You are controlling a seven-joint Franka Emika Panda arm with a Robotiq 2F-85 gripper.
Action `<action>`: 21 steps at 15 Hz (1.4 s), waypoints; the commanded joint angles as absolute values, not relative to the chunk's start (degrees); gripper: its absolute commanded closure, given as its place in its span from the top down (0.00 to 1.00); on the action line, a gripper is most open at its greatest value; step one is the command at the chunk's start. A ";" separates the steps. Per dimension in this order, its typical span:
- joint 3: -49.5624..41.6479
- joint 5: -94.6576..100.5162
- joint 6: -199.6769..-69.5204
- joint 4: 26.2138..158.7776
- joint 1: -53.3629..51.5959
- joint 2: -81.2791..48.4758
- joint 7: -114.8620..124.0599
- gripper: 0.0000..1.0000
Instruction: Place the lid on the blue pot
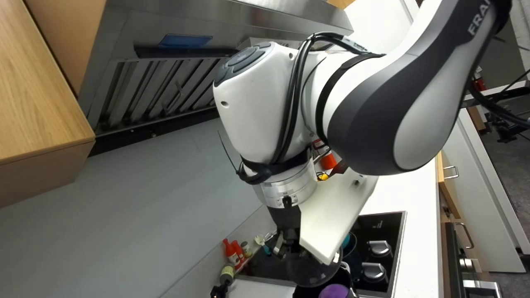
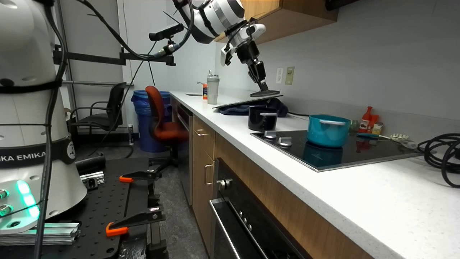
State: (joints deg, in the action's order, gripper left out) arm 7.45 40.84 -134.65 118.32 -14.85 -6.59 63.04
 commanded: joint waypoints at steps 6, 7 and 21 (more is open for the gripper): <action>5.94 43.01 -133.64 124.05 -11.15 -0.69 70.69 0.04; 5.75 43.22 -133.82 124.58 -10.60 -0.26 71.83 0.04; 5.23 53.23 -133.65 125.63 -6.72 0.05 90.86 0.04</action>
State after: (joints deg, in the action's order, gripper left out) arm 4.95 50.51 -133.90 125.14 -7.14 -0.41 86.80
